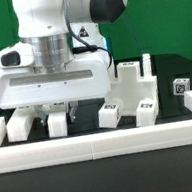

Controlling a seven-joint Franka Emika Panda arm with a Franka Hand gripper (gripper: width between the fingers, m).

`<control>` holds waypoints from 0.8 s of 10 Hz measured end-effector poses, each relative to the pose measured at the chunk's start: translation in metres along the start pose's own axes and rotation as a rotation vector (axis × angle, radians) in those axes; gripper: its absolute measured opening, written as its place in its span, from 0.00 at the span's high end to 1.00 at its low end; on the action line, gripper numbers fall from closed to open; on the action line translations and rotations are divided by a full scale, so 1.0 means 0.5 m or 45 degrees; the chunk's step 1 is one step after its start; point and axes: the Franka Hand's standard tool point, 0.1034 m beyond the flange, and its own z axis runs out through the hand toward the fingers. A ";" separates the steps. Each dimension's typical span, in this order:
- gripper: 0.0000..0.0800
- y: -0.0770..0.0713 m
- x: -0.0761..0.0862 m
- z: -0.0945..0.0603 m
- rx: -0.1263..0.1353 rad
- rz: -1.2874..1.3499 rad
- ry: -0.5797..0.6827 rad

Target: Assemble chair

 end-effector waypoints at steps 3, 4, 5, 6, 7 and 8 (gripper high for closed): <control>0.64 -0.001 0.006 -0.012 -0.002 -0.013 0.009; 0.64 -0.007 0.011 -0.036 0.011 -0.009 0.014; 0.64 -0.014 0.015 -0.065 0.027 -0.004 0.016; 0.64 -0.020 0.017 -0.085 0.037 0.005 0.016; 0.64 -0.027 0.018 -0.104 0.051 0.008 0.010; 0.64 -0.034 0.022 -0.132 0.066 0.009 0.011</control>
Offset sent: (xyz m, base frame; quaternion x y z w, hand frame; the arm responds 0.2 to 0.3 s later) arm -0.0012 -0.0028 0.0424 -0.0183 -0.0106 -0.0307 0.9993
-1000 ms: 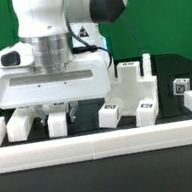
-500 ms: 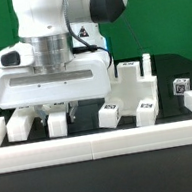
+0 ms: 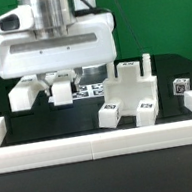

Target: Assemble chair

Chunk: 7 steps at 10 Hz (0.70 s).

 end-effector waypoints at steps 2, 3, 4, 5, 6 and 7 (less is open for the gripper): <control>0.64 -0.013 0.017 -0.047 0.023 0.006 0.009; 0.64 -0.018 0.019 -0.064 0.030 0.003 0.014; 0.64 -0.019 0.021 -0.074 0.032 0.003 0.025; 0.64 -0.020 0.021 -0.063 0.031 0.003 0.016; 0.64 -0.020 0.019 -0.059 0.030 0.003 0.011; 0.64 -0.019 0.019 -0.059 0.030 0.003 0.011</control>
Offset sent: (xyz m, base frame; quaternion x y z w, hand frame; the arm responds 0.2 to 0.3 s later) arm -0.0095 -0.0027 0.0313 -0.0148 -0.0006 0.0022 0.9999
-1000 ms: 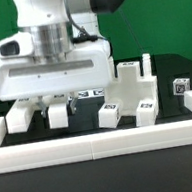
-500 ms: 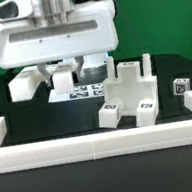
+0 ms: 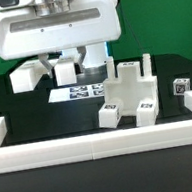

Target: Assemble chair

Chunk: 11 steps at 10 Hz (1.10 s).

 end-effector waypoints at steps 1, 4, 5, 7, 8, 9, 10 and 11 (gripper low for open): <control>0.64 0.001 -0.004 0.002 0.002 0.016 -0.007; 0.64 -0.038 -0.035 -0.007 0.013 0.150 -0.030; 0.64 -0.061 -0.038 -0.012 0.018 0.204 -0.042; 0.64 -0.092 -0.031 -0.019 0.020 0.235 -0.046; 0.64 -0.090 -0.033 -0.016 0.020 0.238 -0.048; 0.64 -0.090 -0.033 -0.015 0.020 0.247 -0.049; 0.64 -0.091 -0.033 -0.014 0.020 0.247 -0.049; 0.64 -0.095 -0.033 -0.015 0.018 0.316 -0.051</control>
Offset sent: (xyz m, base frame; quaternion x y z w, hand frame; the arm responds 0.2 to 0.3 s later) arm -0.0307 0.0265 0.0169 -0.0180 -0.0242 0.0852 0.9959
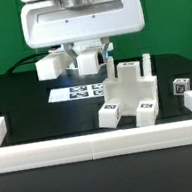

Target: Assemble chair

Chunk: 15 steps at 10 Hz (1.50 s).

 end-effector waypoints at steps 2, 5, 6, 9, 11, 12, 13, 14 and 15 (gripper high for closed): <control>0.64 -0.035 0.000 -0.016 0.007 0.017 0.003; 0.64 -0.100 0.003 -0.027 0.015 0.063 0.015; 0.64 -0.120 0.001 -0.022 0.013 0.050 0.014; 0.64 -0.147 0.003 -0.012 0.007 0.094 0.007; 0.64 -0.149 0.001 -0.011 0.008 0.141 0.005; 0.64 -0.161 -0.003 -0.015 0.010 0.259 0.005; 0.64 -0.167 -0.002 -0.017 0.013 0.309 0.007; 0.64 -0.169 0.000 -0.017 0.014 0.408 0.008; 0.64 -0.169 -0.001 -0.017 0.014 0.442 0.008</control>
Offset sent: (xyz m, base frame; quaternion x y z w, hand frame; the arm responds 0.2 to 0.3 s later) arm 0.0178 0.0323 0.0182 -0.0080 -0.0068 0.0437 0.9990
